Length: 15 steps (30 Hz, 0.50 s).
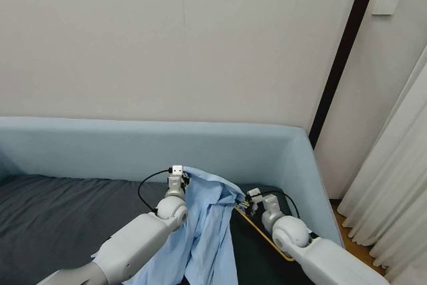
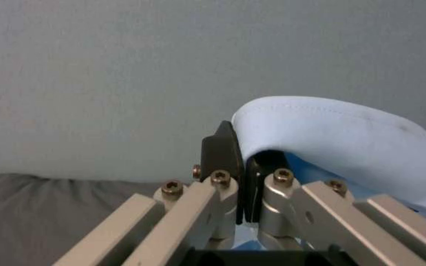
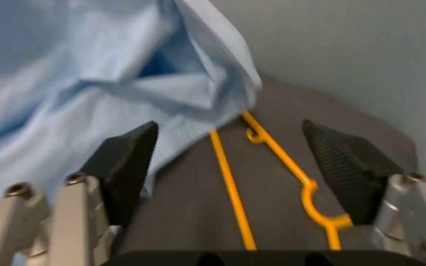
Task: Pick up the clothes from the sofa and hang them on the clothes hanger.
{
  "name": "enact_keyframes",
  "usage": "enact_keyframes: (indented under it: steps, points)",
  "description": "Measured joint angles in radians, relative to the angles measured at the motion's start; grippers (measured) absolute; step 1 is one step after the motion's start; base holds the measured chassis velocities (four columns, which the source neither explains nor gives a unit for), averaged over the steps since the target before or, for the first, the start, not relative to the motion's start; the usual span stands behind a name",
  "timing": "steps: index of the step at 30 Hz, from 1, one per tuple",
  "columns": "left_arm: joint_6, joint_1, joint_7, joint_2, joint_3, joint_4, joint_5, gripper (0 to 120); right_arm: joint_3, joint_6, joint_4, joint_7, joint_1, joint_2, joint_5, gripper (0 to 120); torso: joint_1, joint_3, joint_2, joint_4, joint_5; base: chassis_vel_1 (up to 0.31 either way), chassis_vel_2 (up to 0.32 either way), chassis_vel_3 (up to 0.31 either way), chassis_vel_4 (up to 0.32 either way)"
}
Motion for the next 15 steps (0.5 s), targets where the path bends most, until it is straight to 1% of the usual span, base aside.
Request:
enact_keyframes:
  steps: [1, 5, 6, 8, 10, 11, 12, 15]
  points:
    - [0.0, 0.0, 0.0, 0.0, 0.0, 0.0, 0.0, 0, 0.0, 0.0, 0.0, 0.0, 0.0, 0.0, 0.0, 82, 0.0, 0.0, 0.0, 0.0, 0.0, 0.0, 0.0, 0.0, 0.0]
    - [0.0, 0.014, -0.004, -0.001, 0.002, -0.009, 0.002, 0, 0.083, -0.001, -0.096, -0.07, -0.064, -0.002, -0.055, 98, 0.0, 0.0, 0.0, 0.0, -0.0001, 0.0, 0.0, 0.0, 0.0]
    - [0.0, 0.014, -0.004, -0.001, 0.002, -0.009, 0.002, 0, 0.083, -0.001, -0.096, -0.07, -0.064, -0.002, -0.055, 98, 0.0, 0.0, 0.0, 0.0, -0.0001, 0.0, 0.0, 0.0, 0.0]
    - [0.0, 0.023, -0.007, 0.003, 0.004, -0.022, 0.003, 0, 0.105, 0.019, -0.156, -0.099, -0.08, 0.005, -0.07, 100, 0.0, 0.0, 0.0, -0.0001, -0.0004, 0.0, 0.0, 0.0, 0.0]
    - [-0.001, 0.035, -0.014, 0.012, 0.004, -0.045, 0.004, 0, 0.139, 0.054, -0.243, -0.136, -0.086, 0.031, -0.074, 100, 0.0, 0.0, 0.0, 0.0001, -0.0001, 0.0, 0.0, 0.0, 0.0]
    - [-0.001, 0.035, -0.014, 0.012, 0.004, -0.045, 0.004, 0, 0.139, 0.054, -0.243, -0.136, -0.086, 0.031, -0.074, 100, 0.0, 0.0, 0.0, 0.0001, -0.0001, 0.0, 0.0, 0.0, 0.0]
    - [-0.001, 0.038, -0.016, 0.016, 0.005, -0.054, 0.004, 0, 0.149, 0.066, -0.275, -0.151, -0.083, 0.041, -0.072, 100, 0.0, 0.0, 0.0, 0.0002, -0.0002, 0.0, 0.0, 0.0, 0.0]
    - [0.001, 0.043, -0.025, 0.024, 0.005, -0.078, 0.0, 0, 0.157, 0.126, -0.35, -0.209, -0.062, 0.062, -0.053, 100, 0.0, 0.0, 0.0, 0.0004, -0.0003, 0.0, 0.0, 0.0, 0.0]
